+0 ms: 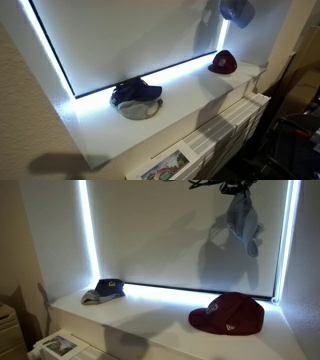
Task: Move the grey cap to the right
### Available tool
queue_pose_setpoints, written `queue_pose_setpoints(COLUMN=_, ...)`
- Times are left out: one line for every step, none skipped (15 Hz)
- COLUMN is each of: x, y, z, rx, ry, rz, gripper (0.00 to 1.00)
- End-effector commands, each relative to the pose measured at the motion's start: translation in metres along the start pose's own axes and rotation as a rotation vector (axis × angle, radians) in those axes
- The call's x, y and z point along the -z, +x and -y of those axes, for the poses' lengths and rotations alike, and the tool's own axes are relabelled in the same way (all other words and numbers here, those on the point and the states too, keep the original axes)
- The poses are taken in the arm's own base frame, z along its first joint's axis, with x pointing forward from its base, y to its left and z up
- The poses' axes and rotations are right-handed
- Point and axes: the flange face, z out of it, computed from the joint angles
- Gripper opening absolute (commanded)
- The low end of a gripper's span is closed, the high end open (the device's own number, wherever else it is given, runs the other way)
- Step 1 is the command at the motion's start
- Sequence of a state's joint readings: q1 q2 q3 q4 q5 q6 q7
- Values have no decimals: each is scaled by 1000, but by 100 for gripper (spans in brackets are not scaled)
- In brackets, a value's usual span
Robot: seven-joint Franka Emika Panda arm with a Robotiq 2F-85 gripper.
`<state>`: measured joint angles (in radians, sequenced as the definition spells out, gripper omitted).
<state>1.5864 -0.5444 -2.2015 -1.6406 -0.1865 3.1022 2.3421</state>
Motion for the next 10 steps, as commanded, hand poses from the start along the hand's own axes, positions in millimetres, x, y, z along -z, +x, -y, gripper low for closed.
queue_pose_setpoints(x=-2, y=-2, z=-4, rx=-1, ry=-10, rz=7, gripper=4)
queue_pose_setpoints(x=-3, y=-2, z=-5, rx=-1, ry=-11, rz=5, gripper=4)
queue_pose_setpoints(x=-3, y=0, z=-4, rx=-1, ry=-10, rz=3, gripper=4)
queue_pose_setpoints(x=-3, y=1, z=-2, rx=-1, ry=-7, rz=1, gripper=4)
queue_pose_setpoints(x=-3, y=2, z=-2, rx=-2, ry=-6, rz=-1, gripper=4)
queue_pose_setpoints(x=-3, y=3, z=-1, rx=-2, ry=-6, rz=-2, gripper=4)
queue_pose_setpoints(x=-3, y=3, z=-1, rx=-2, ry=-5, rz=-2, gripper=4)
queue_pose_setpoints(x=-3, y=3, z=-1, rx=-2, ry=-5, rz=-2, gripper=4)
queue_pose_setpoints(x=-3, y=3, z=-1, rx=-2, ry=-5, rz=-2, gripper=4)
queue_pose_setpoints(x=-3, y=3, z=-1, rx=-2, ry=-5, rz=-2, gripper=4)
